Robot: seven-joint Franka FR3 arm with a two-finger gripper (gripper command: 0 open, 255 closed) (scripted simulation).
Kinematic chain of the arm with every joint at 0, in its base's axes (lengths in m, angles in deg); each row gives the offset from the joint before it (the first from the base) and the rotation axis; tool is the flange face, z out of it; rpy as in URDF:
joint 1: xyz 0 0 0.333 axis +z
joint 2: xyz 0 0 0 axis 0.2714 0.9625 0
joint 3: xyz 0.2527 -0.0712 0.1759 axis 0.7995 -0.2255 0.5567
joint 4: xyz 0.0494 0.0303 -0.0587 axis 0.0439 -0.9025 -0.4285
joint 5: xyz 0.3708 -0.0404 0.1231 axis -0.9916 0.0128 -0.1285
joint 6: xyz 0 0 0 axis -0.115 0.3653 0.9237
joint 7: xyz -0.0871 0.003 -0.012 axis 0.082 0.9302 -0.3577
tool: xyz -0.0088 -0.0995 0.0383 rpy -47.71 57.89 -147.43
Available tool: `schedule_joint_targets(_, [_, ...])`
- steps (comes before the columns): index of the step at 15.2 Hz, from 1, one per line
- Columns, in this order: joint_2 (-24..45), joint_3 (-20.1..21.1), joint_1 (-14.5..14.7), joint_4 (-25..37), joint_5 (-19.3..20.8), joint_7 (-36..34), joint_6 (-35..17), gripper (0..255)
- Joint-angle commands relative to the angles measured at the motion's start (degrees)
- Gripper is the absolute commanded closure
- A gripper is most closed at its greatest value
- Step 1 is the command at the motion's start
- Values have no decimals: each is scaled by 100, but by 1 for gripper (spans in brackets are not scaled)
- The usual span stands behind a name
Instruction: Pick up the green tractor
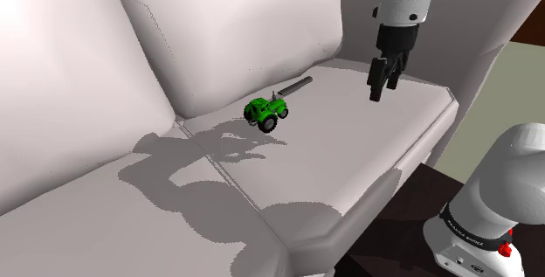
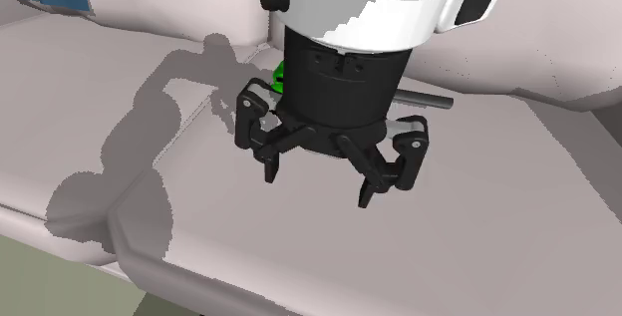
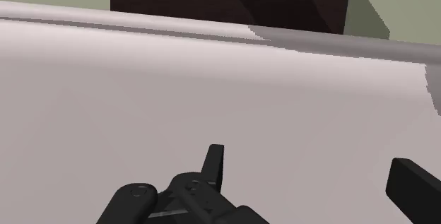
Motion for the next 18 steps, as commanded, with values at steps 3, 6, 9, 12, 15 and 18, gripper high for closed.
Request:
schedule_joint_targets(3, [334,119,-1,66,-27,-104,-388,0])
schedule_joint_targets(6, [864,293,-14,224,-38,-268,-938,0])
schedule_joint_targets(9, [1419,458,-39,452,-7,-445,-1441,0])
schedule_joint_targets(12, [1991,618,-79,746,71,-639,-1890,0])
schedule_joint_targets(15, [2576,764,-121,1106,202,-857,-2279,0])
schedule_joint_targets(18, [3169,892,-157,1530,389,-1099,-2602,0])
